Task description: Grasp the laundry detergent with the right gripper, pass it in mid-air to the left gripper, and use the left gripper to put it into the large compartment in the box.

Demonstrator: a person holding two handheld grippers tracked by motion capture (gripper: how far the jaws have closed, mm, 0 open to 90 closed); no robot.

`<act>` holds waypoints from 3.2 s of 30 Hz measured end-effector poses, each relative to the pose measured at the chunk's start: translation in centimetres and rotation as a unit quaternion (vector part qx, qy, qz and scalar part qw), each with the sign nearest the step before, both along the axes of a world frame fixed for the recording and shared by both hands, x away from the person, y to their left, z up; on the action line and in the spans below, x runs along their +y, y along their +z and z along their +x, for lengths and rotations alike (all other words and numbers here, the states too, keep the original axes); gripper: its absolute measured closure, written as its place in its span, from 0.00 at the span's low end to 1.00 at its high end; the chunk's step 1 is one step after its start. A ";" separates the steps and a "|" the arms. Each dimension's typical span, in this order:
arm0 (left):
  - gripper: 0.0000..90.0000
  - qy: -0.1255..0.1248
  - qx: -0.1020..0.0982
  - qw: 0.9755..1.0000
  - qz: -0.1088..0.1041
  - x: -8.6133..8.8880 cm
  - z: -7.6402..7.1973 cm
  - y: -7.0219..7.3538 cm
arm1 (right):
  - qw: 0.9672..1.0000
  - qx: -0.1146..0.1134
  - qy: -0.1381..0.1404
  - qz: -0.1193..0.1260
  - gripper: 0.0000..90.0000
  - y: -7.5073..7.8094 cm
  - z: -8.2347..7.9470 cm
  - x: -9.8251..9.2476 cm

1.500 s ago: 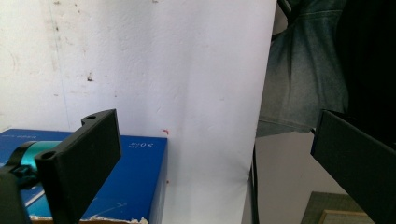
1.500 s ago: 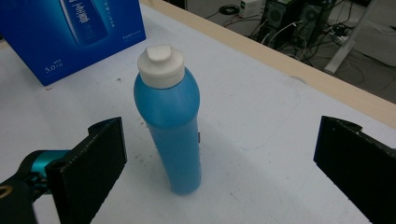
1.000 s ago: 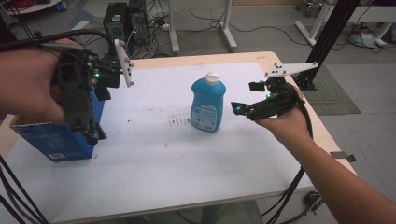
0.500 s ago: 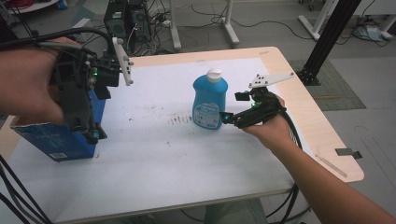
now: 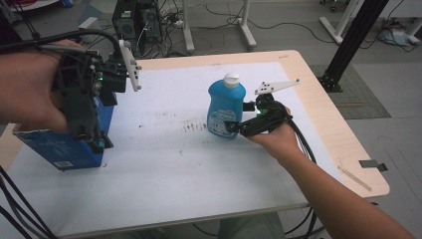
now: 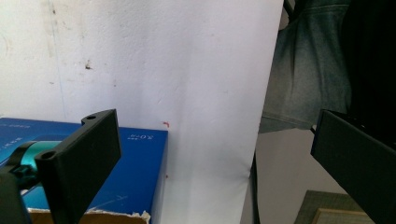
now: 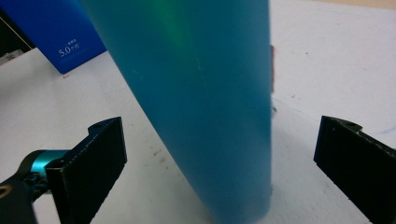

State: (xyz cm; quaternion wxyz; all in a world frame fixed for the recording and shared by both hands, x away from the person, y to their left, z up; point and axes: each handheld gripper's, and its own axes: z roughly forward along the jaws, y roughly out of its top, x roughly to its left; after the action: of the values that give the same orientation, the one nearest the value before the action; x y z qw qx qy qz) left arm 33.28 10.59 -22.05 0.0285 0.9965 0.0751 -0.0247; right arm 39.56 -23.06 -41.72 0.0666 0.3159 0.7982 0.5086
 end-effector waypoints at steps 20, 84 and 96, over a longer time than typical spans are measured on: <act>0.02 0.006 0.002 1.000 0.002 0.5 0.1 -0.2 | 1.000 -0.006 0.010 -0.003 0.07 -0.9 1.1 1.7; 0.02 0.005 -0.009 1.000 0.000 -0.2 0.5 -0.3 | 0.993 -0.094 0.071 -0.027 0.50 2.4 -0.9 2.3; 0.02 -0.006 -0.023 1.000 -0.005 -1.4 0.6 0.0 | 0.983 -0.096 0.152 -0.021 0.50 4.9 -3.3 4.9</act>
State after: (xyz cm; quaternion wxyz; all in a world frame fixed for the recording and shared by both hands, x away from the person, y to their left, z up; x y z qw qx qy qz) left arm 33.91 9.23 -22.03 0.0346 0.9970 0.0687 -0.0021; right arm 36.21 -18.11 -36.81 0.0708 0.1390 0.8373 0.5241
